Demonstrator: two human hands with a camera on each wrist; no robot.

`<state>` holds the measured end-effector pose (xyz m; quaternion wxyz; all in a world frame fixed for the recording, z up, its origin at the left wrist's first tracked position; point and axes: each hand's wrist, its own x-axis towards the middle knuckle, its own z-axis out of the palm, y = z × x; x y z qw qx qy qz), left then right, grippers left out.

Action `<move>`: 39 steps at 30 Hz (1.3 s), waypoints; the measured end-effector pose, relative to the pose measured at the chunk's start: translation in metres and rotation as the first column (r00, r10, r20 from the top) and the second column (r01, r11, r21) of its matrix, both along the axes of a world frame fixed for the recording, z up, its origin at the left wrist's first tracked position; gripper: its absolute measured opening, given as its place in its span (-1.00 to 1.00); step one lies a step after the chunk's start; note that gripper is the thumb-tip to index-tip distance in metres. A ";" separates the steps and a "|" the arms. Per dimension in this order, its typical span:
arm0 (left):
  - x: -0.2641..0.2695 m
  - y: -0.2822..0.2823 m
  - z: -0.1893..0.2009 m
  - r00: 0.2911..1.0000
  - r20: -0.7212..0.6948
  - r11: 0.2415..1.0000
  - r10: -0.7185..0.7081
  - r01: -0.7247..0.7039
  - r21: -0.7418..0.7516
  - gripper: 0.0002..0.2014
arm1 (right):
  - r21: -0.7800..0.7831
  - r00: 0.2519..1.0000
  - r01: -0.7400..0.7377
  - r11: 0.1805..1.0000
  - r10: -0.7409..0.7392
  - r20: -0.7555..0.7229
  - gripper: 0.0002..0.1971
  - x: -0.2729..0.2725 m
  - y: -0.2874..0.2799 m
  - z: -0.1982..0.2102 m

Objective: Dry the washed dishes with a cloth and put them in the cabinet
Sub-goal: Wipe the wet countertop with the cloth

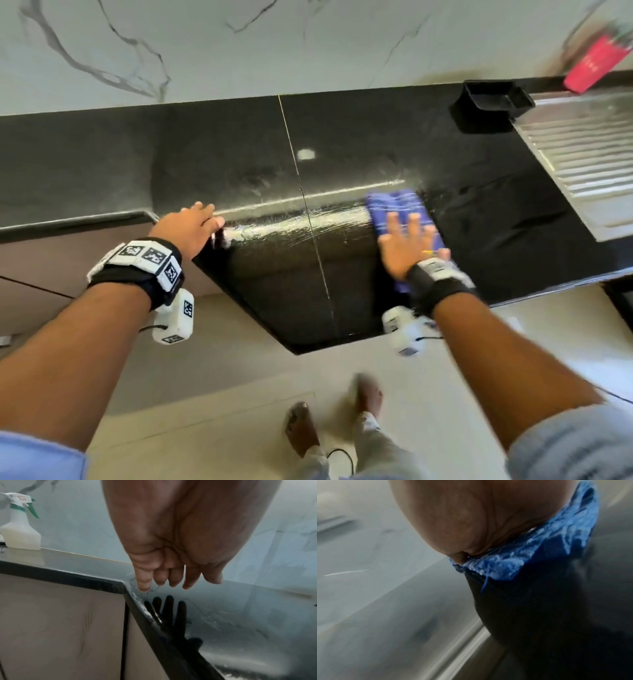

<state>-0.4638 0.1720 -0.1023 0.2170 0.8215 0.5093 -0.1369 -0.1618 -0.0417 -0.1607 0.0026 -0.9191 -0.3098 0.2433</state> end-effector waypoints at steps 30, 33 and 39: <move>0.233 -0.016 -0.016 0.987 -0.127 0.995 -0.097 0.097 -0.012 -0.28 | 0.043 0.993 0.016 0.999 -0.021 0.117 -0.33 0.218 -0.033 -0.010; 0.273 -0.010 -0.018 0.987 -0.114 0.993 -0.111 0.115 0.028 -0.41 | 0.117 0.927 -0.367 0.923 0.351 0.132 -0.31 0.113 -0.010 -0.015; 0.300 0.008 -0.026 0.970 -0.212 0.993 -0.116 0.106 -0.058 -0.06 | 0.151 0.814 -0.555 0.818 0.571 -0.106 -0.45 0.136 -0.012 0.004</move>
